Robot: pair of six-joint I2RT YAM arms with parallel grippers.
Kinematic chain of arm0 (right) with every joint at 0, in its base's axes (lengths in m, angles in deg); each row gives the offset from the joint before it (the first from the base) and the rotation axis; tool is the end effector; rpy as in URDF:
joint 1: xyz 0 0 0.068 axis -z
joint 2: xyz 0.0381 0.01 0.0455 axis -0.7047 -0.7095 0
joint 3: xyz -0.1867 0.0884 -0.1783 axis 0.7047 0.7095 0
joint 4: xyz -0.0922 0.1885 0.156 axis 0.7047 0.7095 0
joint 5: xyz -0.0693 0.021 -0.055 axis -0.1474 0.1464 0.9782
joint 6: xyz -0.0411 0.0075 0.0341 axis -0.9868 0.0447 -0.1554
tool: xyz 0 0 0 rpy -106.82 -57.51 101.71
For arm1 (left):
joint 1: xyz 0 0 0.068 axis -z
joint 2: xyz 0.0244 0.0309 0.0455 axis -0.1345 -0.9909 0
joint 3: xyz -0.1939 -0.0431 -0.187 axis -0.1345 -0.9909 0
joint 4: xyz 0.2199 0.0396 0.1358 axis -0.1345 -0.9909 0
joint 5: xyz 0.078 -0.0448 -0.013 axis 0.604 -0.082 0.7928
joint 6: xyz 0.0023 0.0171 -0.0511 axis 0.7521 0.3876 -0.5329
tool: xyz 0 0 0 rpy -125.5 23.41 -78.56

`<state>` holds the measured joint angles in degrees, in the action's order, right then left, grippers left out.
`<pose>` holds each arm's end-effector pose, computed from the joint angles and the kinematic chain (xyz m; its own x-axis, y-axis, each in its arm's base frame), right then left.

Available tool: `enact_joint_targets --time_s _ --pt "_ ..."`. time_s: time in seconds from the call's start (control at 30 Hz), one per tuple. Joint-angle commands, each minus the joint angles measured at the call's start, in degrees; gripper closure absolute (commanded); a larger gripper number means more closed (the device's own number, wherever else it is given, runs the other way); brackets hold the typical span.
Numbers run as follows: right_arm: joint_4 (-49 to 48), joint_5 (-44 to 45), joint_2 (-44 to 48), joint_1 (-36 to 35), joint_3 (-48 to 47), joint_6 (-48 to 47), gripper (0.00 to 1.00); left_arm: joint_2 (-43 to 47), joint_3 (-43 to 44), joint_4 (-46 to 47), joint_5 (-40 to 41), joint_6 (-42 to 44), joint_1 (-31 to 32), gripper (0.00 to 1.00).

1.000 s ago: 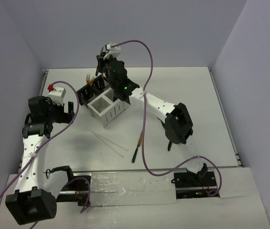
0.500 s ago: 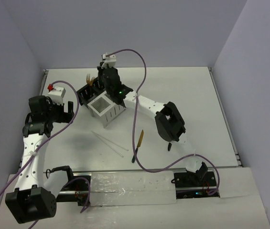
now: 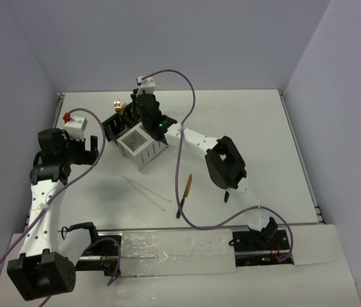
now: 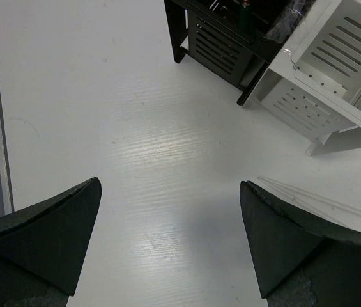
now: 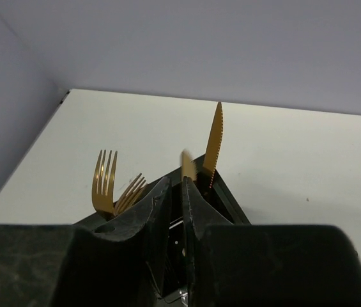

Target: Sort the eating utensils into containers

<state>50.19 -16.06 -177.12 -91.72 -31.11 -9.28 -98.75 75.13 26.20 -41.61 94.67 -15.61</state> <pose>0.3958 0.4006 0.2751 -0.1374 0.1740 -0.9751 -0.3424 0.9154 0.2116 0.2009 0.0200 0.3030 -0.5459 0.1329 -0.8273 0.1622 0.9854 0.0513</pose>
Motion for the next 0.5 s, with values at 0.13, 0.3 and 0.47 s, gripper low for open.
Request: enact_joint_targets --time_s 0.13,0.3,0.47 --pt "3.98 -4.41 12.8 -0.02 4.44 -2.2 0.63 1.09 1.43 1.61 0.27 -0.69 -0.12 0.01" --pt "14.88 -5.04 26.87 -0.72 15.23 -0.1 0.47 1.18 0.82 2.31 0.89 -0.34 -0.21 0.01" --pt "26.57 -5.4 44.37 -1.77 36.3 10.33 0.46 1.27 -0.15 3.54 2.12 0.18 -0.12 0.01"
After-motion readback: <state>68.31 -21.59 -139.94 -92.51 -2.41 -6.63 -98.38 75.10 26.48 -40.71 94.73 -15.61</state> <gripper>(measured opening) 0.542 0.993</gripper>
